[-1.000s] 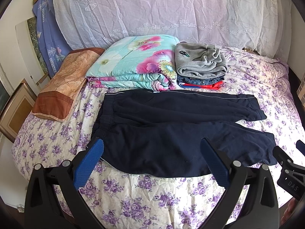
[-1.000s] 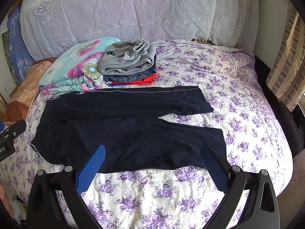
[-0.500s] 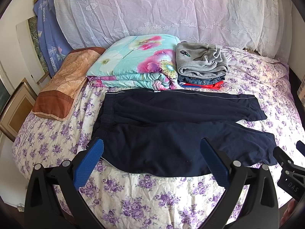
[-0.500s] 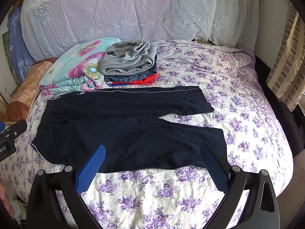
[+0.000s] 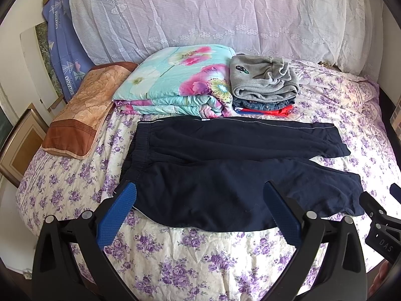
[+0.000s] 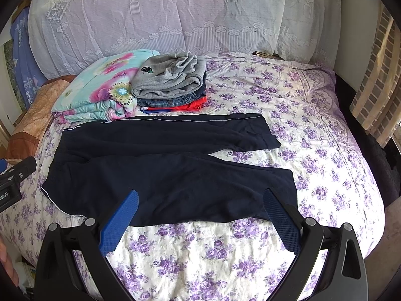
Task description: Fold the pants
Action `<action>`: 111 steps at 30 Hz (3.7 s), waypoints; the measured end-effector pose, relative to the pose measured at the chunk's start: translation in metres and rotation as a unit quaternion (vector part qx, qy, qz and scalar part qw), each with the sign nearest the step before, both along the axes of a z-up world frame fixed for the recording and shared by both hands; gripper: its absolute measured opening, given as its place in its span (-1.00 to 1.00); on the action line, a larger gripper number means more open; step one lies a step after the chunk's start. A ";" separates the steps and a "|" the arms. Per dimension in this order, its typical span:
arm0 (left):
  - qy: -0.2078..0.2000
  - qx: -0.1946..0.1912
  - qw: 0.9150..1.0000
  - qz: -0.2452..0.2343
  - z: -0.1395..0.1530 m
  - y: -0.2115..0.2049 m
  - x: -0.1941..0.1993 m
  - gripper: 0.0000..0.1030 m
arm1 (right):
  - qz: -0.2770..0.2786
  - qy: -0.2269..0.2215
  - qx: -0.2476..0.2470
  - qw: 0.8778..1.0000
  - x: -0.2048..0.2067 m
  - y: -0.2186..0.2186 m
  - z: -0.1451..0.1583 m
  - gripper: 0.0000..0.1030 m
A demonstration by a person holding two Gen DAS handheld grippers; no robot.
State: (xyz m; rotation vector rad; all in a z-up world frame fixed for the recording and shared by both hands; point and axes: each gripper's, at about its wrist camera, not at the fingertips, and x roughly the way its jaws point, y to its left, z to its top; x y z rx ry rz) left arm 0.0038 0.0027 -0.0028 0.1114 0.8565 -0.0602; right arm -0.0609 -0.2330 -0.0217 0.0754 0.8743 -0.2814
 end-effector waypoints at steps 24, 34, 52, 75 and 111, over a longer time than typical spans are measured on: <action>0.045 -0.008 0.999 0.022 -0.033 0.014 0.007 0.92 | -0.008 0.016 0.017 1.000 0.006 -0.005 -0.009 0.93; 0.218 -0.113 0.950 0.191 -0.148 0.148 0.038 0.91 | 0.006 0.079 0.047 0.996 -0.006 -0.043 -0.090 0.93; 0.218 -0.273 0.905 0.244 -0.220 0.198 0.072 -0.84 | -0.080 0.092 0.151 0.981 -0.081 -0.103 -0.157 0.93; 0.228 -0.253 0.909 0.240 -0.225 0.209 0.051 -0.83 | -0.240 0.001 0.345 0.908 -0.025 -0.233 -0.195 -0.75; 0.204 -0.037 0.973 0.107 -0.191 0.094 0.288 0.55 | 0.023 0.111 0.153 0.982 0.157 -0.131 -0.144 0.42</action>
